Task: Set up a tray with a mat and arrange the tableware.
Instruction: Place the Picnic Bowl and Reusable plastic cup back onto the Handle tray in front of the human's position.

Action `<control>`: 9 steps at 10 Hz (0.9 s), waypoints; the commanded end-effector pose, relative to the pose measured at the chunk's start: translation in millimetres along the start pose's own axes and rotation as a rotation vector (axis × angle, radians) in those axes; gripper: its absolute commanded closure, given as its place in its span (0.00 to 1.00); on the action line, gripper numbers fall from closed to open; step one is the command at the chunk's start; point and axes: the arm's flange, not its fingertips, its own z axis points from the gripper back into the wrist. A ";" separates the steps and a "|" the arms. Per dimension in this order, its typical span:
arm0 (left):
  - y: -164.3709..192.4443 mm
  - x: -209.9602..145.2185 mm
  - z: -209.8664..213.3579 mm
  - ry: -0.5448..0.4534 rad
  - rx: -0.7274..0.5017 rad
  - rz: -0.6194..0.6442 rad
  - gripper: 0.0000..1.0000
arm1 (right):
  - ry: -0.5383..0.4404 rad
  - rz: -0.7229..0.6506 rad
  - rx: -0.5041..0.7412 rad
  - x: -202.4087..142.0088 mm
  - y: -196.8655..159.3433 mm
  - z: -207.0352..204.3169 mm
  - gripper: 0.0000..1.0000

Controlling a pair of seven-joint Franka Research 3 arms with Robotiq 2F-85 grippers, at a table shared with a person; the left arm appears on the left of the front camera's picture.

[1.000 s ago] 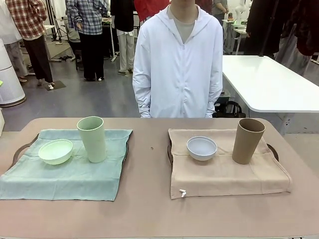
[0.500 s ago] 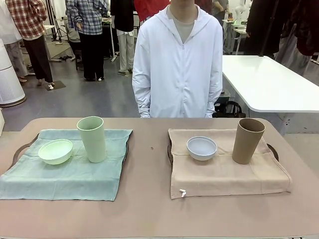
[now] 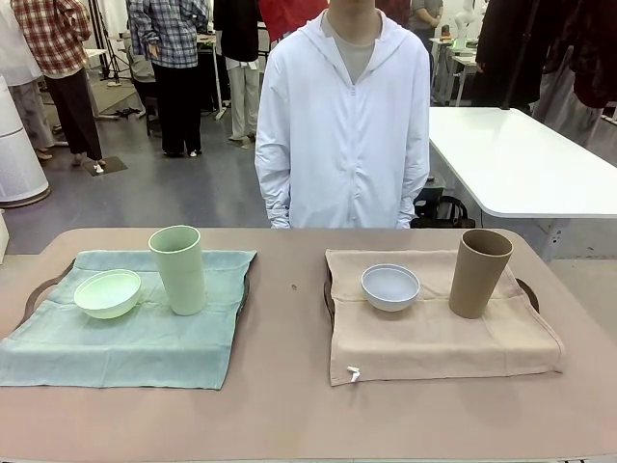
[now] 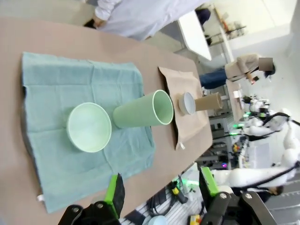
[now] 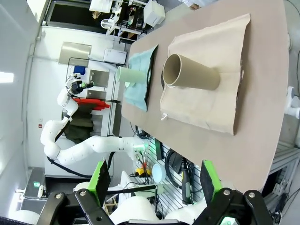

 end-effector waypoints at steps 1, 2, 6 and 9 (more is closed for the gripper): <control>-3.4 0.0 5.5 -0.029 0.008 -0.010 0.16 | -0.009 0.002 -0.008 -1.0 1.1 2.5 0.00; -3.4 0.0 5.5 -0.029 0.008 -0.010 0.16 | -0.009 0.002 -0.008 -1.0 1.1 2.5 0.00; -3.4 0.0 5.5 -0.029 0.008 -0.010 0.16 | -0.009 0.002 -0.008 -1.0 1.1 2.5 0.00; -3.4 0.0 5.5 -0.029 0.008 -0.010 0.16 | -0.009 0.002 -0.008 -1.0 1.1 2.5 0.00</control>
